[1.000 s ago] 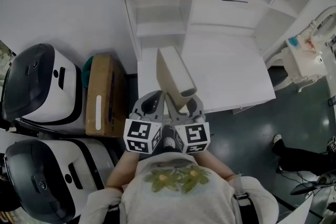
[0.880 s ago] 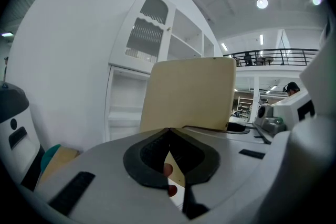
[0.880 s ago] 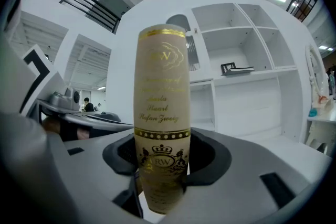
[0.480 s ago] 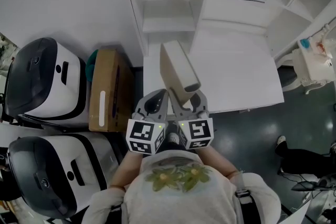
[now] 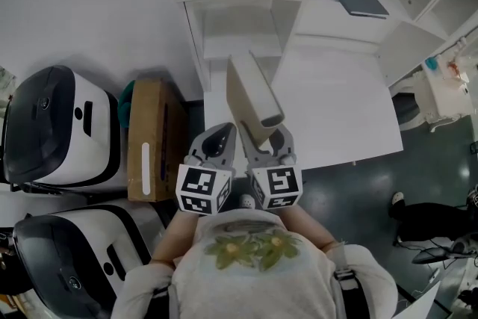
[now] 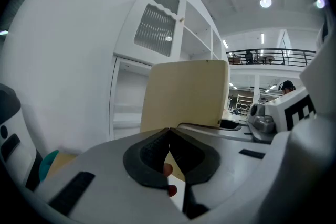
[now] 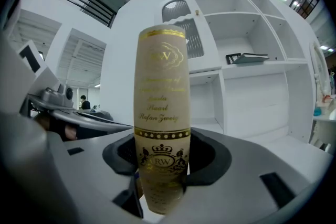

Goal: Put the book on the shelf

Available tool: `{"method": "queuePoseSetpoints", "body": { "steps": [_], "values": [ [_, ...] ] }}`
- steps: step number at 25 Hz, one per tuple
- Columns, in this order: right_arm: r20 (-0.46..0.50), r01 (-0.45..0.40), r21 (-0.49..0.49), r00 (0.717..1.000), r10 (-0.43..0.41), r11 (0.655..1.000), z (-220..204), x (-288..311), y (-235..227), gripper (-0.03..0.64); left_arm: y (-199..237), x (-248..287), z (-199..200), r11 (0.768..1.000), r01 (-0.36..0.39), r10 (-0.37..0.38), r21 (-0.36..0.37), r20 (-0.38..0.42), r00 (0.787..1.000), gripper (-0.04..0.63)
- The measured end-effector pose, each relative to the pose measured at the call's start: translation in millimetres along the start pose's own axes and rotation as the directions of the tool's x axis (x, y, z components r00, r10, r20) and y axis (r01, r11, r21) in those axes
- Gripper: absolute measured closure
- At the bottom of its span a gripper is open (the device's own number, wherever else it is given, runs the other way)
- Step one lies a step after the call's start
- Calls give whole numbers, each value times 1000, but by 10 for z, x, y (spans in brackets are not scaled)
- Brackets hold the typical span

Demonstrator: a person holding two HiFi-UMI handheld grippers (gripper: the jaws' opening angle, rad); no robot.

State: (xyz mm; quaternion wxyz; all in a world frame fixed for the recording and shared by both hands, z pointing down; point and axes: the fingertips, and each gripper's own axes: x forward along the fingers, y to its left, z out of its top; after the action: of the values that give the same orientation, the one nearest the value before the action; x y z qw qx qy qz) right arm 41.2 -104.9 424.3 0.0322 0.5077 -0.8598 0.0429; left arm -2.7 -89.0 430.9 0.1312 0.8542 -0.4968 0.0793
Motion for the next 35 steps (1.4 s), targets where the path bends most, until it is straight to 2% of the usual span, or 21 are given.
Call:
{"method": "queuePoseSetpoints", "body": {
  "steps": [15,35],
  "values": [
    [23,35,-10,999,-35,999,203,646,-133,388,478,340,248,1000,17,-17,12,14,1000,568],
    [37,80,-9,996,-79,997,274,1070,-260,388,754,622,395,998,49,-50,26,22,999,568]
  ]
}}
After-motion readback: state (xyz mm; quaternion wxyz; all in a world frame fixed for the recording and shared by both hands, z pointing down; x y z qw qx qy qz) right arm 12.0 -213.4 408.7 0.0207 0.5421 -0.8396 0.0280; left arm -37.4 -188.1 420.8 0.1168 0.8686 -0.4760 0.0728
